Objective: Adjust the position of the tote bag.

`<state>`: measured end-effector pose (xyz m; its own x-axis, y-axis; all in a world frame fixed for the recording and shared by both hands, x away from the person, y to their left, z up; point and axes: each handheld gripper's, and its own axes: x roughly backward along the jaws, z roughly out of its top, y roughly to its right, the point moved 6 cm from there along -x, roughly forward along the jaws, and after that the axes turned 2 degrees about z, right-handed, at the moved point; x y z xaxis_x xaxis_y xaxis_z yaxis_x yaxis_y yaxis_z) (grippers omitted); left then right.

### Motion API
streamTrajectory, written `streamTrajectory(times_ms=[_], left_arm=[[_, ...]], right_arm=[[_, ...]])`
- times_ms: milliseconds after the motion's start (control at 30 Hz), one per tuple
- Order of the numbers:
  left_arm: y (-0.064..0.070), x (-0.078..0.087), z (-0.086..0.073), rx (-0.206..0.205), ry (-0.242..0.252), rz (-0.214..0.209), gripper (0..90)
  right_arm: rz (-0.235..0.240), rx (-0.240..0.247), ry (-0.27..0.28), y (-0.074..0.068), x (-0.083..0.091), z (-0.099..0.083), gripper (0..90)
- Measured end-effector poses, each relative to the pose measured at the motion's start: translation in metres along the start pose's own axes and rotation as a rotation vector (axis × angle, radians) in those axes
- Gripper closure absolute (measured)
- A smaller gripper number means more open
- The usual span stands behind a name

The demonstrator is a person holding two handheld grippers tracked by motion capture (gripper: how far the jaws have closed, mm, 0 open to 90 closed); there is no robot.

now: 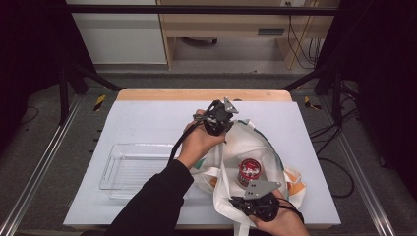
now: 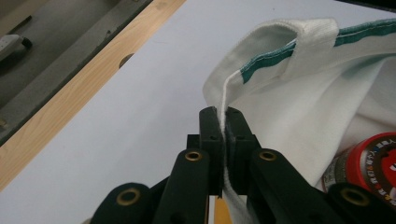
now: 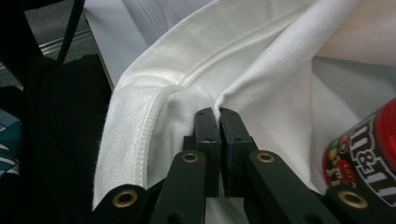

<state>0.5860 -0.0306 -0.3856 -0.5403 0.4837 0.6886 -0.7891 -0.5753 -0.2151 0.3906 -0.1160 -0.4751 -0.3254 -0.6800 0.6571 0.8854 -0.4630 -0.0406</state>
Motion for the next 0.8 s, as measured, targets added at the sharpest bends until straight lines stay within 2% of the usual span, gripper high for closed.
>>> streamTrajectory(times_ms=[133,233,500,800], left_arm=[[0.000,-0.008,-0.001,-0.011,-0.016,0.022,87.9],[-0.001,-0.014,-0.003,-0.008,-0.027,0.020,87.9],[0.001,-0.025,-0.006,-0.009,-0.059,0.023,87.8],[-0.002,-0.033,-0.009,-0.001,-0.080,0.024,87.6]], right_arm=[[0.008,0.009,-0.009,-0.001,-0.003,-0.001,87.9],[0.014,0.006,-0.016,-0.001,-0.006,-0.003,87.9],[0.008,0.039,-0.052,-0.003,-0.014,-0.007,87.9],[0.017,0.020,-0.053,-0.002,-0.017,-0.008,88.0]])
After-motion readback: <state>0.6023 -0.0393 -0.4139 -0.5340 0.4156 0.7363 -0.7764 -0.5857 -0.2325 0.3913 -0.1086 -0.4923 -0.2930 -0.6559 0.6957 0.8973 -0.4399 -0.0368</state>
